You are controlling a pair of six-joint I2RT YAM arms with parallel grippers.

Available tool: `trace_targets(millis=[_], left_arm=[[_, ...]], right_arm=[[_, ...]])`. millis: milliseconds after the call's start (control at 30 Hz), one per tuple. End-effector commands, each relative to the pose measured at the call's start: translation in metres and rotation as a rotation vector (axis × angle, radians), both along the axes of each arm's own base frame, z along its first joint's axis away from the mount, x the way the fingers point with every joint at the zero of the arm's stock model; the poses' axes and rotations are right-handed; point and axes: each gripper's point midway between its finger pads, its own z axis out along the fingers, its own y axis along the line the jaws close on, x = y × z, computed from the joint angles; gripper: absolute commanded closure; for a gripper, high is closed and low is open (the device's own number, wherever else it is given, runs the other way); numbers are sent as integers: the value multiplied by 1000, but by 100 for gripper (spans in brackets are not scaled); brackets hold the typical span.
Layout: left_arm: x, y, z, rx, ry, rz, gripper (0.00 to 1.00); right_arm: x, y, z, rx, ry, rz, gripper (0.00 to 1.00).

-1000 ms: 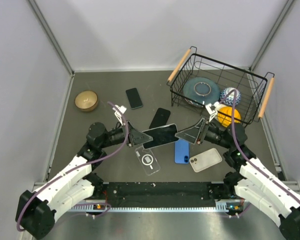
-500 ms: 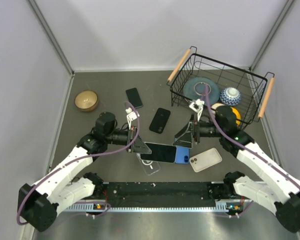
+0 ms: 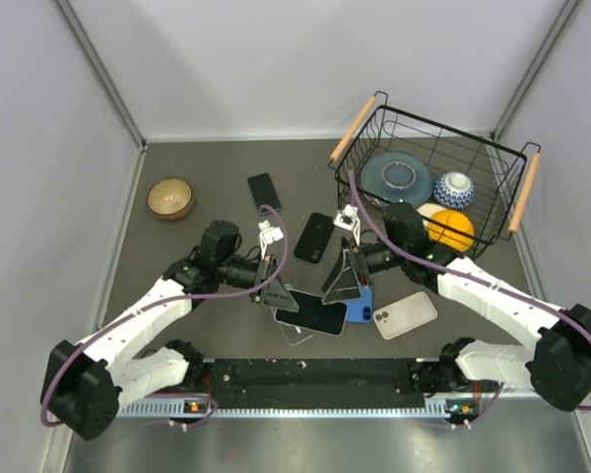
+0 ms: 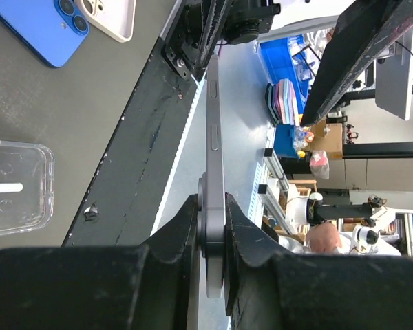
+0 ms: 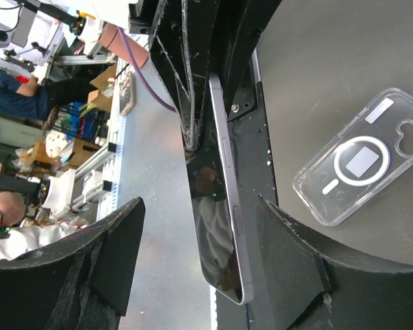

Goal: Put the phone into the phone case

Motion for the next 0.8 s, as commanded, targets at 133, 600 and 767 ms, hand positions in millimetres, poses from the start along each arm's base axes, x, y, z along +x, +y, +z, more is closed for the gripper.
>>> trace_targets(millis=[133, 600, 767], left_arm=[[-4, -2, 22, -84, -69, -80, 100], [2, -5, 28, -96, -104, -77, 100], [10, -11, 27, -97, -81, -78, 100]], right_arm=[[-4, 10, 1, 70, -81, 70, 30], [-2, 16, -12, 33, -52, 30, 75], [-14, 13, -15, 76, -12, 57, 82]])
